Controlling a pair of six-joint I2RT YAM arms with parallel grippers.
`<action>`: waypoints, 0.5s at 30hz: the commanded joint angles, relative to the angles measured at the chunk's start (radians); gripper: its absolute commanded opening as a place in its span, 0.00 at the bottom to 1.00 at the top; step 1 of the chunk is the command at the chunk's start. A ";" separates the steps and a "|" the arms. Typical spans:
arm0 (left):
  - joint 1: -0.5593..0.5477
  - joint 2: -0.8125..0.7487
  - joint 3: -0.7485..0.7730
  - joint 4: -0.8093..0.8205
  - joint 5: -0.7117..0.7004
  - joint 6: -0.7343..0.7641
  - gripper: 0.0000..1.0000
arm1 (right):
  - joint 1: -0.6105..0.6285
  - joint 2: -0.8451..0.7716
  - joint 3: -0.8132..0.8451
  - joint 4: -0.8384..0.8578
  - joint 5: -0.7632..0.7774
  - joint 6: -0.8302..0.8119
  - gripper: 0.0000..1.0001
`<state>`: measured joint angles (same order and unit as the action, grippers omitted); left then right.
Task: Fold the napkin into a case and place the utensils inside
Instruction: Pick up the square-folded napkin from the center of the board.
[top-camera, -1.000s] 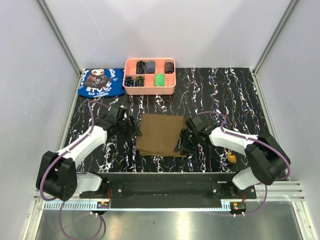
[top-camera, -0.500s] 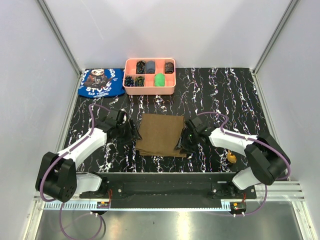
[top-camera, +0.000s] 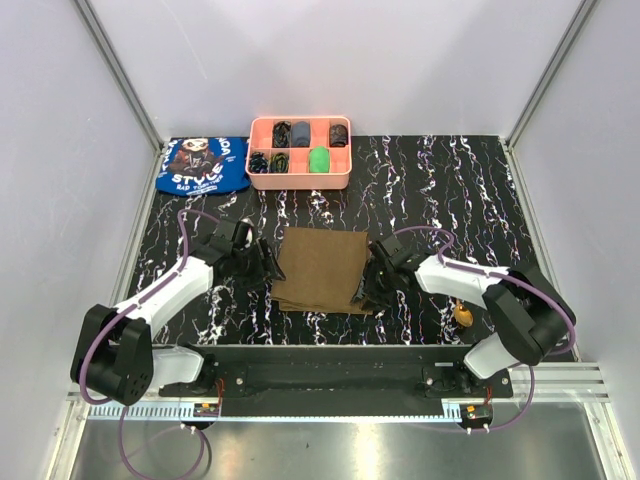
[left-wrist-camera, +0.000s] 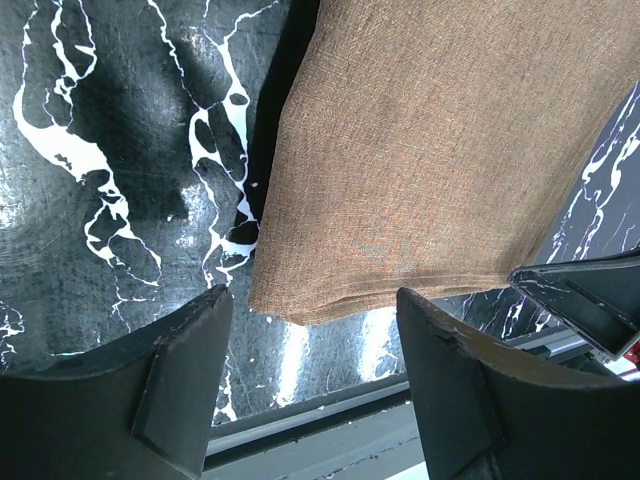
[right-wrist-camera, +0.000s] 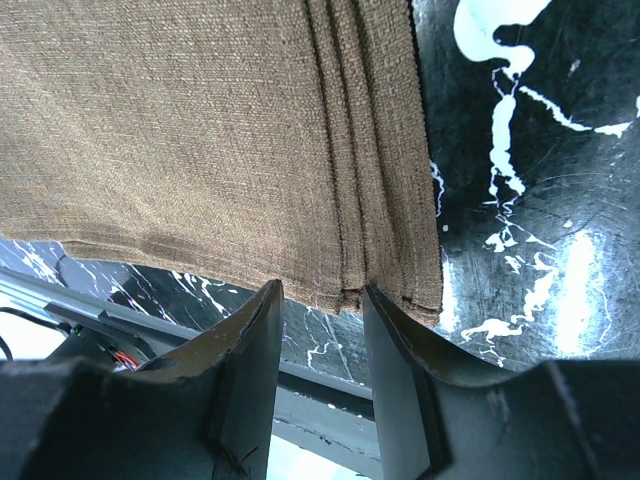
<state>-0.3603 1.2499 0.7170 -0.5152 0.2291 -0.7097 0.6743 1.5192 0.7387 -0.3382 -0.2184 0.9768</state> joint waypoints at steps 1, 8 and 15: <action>0.007 -0.029 -0.008 0.040 0.022 0.004 0.70 | 0.008 0.016 -0.009 0.019 0.024 0.017 0.47; 0.007 -0.017 -0.040 0.053 0.018 -0.004 0.73 | 0.007 0.024 -0.007 0.047 0.027 0.046 0.31; 0.007 -0.001 -0.073 0.106 0.061 -0.013 0.73 | 0.007 -0.036 -0.004 0.030 0.056 0.053 0.12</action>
<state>-0.3588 1.2499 0.6498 -0.4747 0.2436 -0.7162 0.6743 1.5372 0.7341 -0.3115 -0.2092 1.0138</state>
